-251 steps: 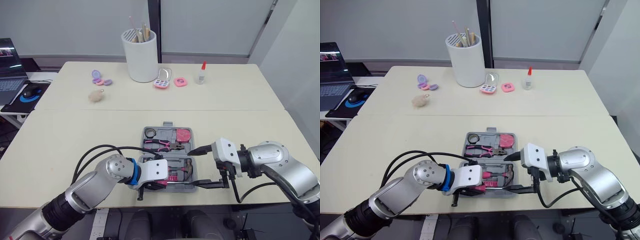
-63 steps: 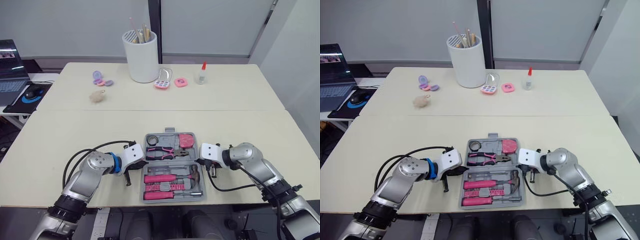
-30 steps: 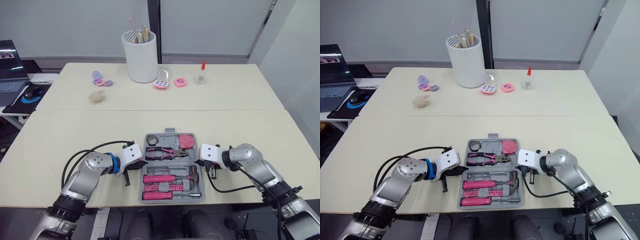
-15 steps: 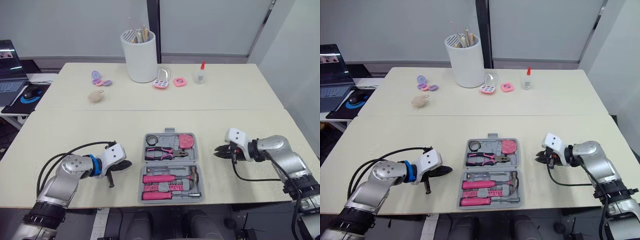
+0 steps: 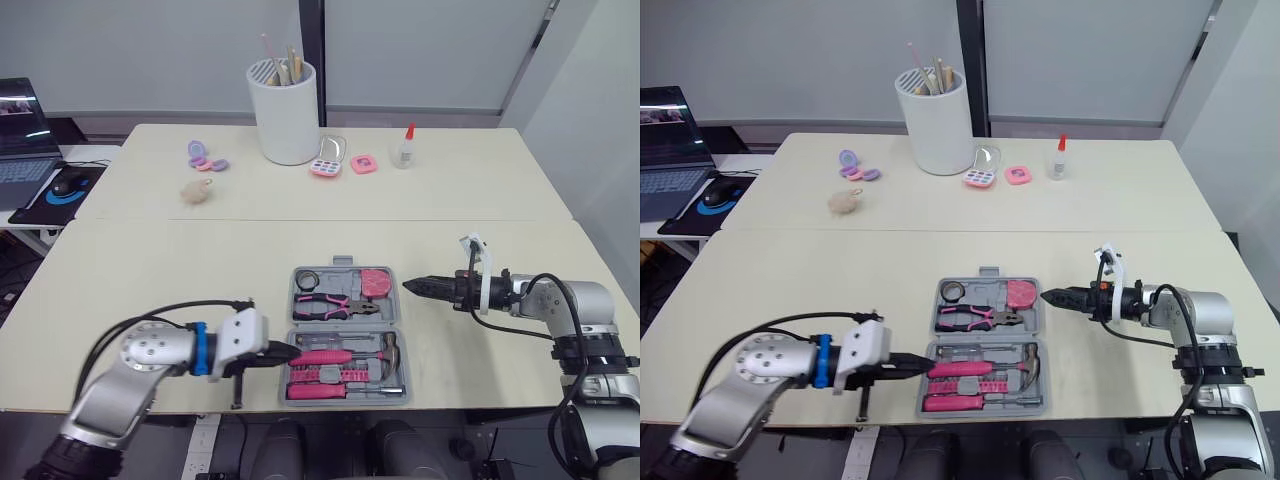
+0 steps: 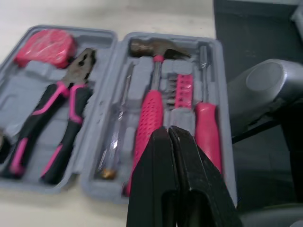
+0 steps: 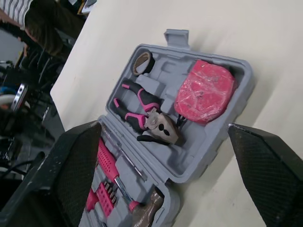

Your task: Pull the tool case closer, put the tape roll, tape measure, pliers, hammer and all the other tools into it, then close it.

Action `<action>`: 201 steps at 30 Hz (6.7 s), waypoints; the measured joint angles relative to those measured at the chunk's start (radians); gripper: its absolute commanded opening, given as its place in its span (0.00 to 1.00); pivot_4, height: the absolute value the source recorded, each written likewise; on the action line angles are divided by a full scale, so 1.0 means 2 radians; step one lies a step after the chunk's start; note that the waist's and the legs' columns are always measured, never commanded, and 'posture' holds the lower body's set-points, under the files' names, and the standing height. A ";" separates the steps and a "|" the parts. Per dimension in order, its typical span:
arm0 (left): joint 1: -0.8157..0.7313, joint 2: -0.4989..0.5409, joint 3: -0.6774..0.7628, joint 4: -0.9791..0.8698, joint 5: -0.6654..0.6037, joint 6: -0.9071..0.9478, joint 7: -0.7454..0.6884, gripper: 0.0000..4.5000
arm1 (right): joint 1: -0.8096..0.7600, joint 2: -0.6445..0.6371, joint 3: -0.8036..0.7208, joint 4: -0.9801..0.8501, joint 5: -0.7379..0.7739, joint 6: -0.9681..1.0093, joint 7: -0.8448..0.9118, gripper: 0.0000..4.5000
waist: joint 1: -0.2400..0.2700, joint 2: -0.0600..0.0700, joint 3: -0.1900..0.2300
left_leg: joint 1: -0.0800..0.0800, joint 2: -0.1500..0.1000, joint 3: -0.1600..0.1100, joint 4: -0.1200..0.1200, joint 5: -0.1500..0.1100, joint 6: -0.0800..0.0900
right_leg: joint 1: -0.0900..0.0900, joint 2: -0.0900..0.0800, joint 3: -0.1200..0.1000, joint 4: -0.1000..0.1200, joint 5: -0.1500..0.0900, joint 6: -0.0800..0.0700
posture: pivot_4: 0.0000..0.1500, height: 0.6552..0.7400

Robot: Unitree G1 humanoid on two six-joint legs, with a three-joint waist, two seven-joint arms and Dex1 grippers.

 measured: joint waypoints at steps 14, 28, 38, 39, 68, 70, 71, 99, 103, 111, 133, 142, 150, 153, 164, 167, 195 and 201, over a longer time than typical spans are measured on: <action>-0.042 -0.051 -0.084 0.117 0.086 -0.084 0.024 0.00 | -0.038 0.046 -0.020 0.100 0.003 -0.003 -0.051 0.99 | -0.001 0.000 0.000 | 0.000 0.000 0.001 -0.001 0.000 0.000 | -0.001 0.002 0.001 0.000 0.000 0.000 | 1.00 1.00; -0.038 -0.049 -0.097 0.112 0.104 -0.088 0.038 0.00 | -0.094 0.087 0.002 0.252 -0.037 -0.093 -0.046 0.99 | -0.002 0.001 -0.001 | 0.001 0.000 0.001 -0.002 0.000 0.000 | -0.001 0.002 0.001 0.000 0.000 0.000 | 1.00 1.00; -0.028 -0.040 -0.103 0.068 0.120 -0.041 0.052 0.00 | -0.143 0.127 0.001 0.352 -0.067 -0.164 -0.031 0.99 | -0.006 0.001 -0.003 | 0.004 0.001 0.002 -0.004 0.000 0.000 | 0.002 0.001 0.002 0.000 0.000 0.000 | 1.00 1.00; -0.026 -0.037 -0.103 0.058 0.121 -0.030 0.052 0.00 | -0.147 0.132 -0.001 0.358 -0.067 -0.165 -0.029 0.99 | -0.009 0.000 -0.003 | 0.004 0.001 0.002 -0.004 0.000 0.000 | 0.002 0.001 0.002 0.000 0.000 0.000 | 1.00 1.00; -0.034 -0.001 -0.136 0.019 0.138 0.013 0.056 0.00 | -0.159 0.144 -0.035 0.317 -0.036 -0.079 0.023 0.99 | -0.016 0.001 -0.003 | 0.004 0.001 0.001 -0.006 0.000 0.000 | 0.001 0.002 0.002 -0.002 0.000 0.000 | 1.00 1.00; -0.033 0.000 -0.136 0.024 0.138 0.002 0.058 0.00 | -0.158 0.144 -0.035 0.297 -0.031 -0.065 0.024 0.99 | -0.016 0.001 -0.003 | 0.004 0.001 0.001 -0.006 0.000 0.000 | 0.001 0.002 0.002 -0.002 0.000 0.000 | 1.00 1.00; -0.033 0.000 -0.136 0.027 0.138 -0.005 0.059 0.00 | -0.157 0.144 -0.035 0.287 -0.027 -0.059 0.024 0.99 | -0.016 0.001 -0.003 | 0.004 0.001 0.001 -0.006 0.000 0.000 | 0.001 0.002 0.002 -0.002 0.000 0.000 | 1.00 1.00; 0.011 0.085 -0.019 -0.147 0.059 0.086 0.050 0.00 | -0.093 0.137 -0.030 0.075 0.063 0.069 -0.003 0.99 | -0.015 0.001 -0.001 | -0.001 0.001 0.001 -0.006 0.000 0.000 | -0.003 0.001 0.002 -0.003 0.000 0.000 | 1.00 1.00; 0.100 0.153 0.067 -0.192 0.014 0.123 0.016 0.00 | -0.076 0.124 -0.028 0.029 0.088 0.102 -0.006 0.99 | -0.014 0.001 -0.001 | -0.001 0.001 0.001 -0.006 0.000 0.000 | -0.003 0.001 0.001 -0.004 0.000 0.000 | 1.00 1.00; 0.282 0.211 0.217 -0.231 -0.003 0.187 -0.037 0.00 | -0.013 0.066 -0.021 -0.118 0.171 0.211 -0.008 0.99 | -0.009 0.002 0.001 | -0.001 0.001 0.001 -0.007 0.000 0.000 | -0.003 0.000 0.001 -0.005 -0.001 0.002 | 1.00 1.00; 0.149 0.059 0.095 -0.045 0.091 0.076 0.108 0.00 | 0.154 -0.203 0.219 -0.193 -0.214 -0.437 0.068 0.54 | -0.003 0.001 0.001 | -0.001 0.001 0.001 -0.006 0.000 0.000 | -0.002 -0.001 0.001 -0.007 0.000 0.003 | 1.00 1.00; 0.133 0.052 0.046 -0.052 0.109 0.117 0.135 0.00 | 0.190 -0.187 0.232 -0.235 -0.263 -0.453 0.055 0.08 | -0.001 0.001 0.001 | -0.001 0.000 0.001 -0.006 0.000 0.000 | -0.001 -0.001 0.001 -0.007 0.001 0.002 | 1.00 1.00; 0.110 0.017 -0.001 -0.092 0.114 0.184 0.167 0.00 | 0.205 -0.160 0.234 -0.295 -0.270 -0.391 0.039 0.00 | 0.000 0.001 0.001 | 0.000 0.000 0.000 -0.005 0.000 0.000 | 0.001 -0.001 0.000 -0.007 0.001 0.002 | 1.00 1.00; 0.093 0.008 -0.014 -0.093 0.121 0.206 0.177 0.00 | 0.210 -0.153 0.234 -0.310 -0.267 -0.354 0.035 0.00 | 0.000 0.001 0.001 | 0.001 0.000 0.000 -0.005 0.000 0.000 | 0.001 0.000 0.000 -0.007 0.001 0.002 | 1.00 1.00; 0.043 -0.020 -0.045 -0.088 0.137 0.252 0.199 0.00 | 0.217 -0.154 0.234 -0.314 -0.274 -0.324 0.035 0.00 | 0.003 0.001 0.000 | 0.001 -0.001 -0.001 -0.004 0.000 0.000 | 0.003 -0.001 0.000 -0.007 0.000 0.004 | 1.00 1.00; 0.042 -0.018 -0.046 -0.091 0.137 0.261 0.199 0.00 | 0.216 -0.151 0.234 -0.313 -0.277 -0.324 0.033 0.00 | 0.003 0.001 0.000 | 0.001 0.000 -0.001 -0.004 0.000 0.000 | 0.003 -0.001 0.000 -0.007 0.000 0.004 | 1.00 1.00; 0.092 0.025 0.151 -0.042 0.065 0.119 0.184 0.39 | 0.188 -0.156 0.113 -0.168 -0.244 -0.437 0.007 0.33 | 0.001 0.001 0.000 | 0.001 0.000 0.000 -0.004 0.000 0.000 | 0.003 -0.001 0.000 -0.007 0.001 0.002 | 1.00 1.00; 0.092 0.033 0.233 0.043 0.042 0.063 0.176 0.82 | 0.128 -0.141 0.068 -0.078 -0.200 -0.453 0.014 0.69 | -0.002 0.001 0.000 | 0.002 0.000 0.000 -0.004 0.000 0.000 | 0.003 -0.001 0.000 -0.007 0.001 0.002 | 1.00 1.00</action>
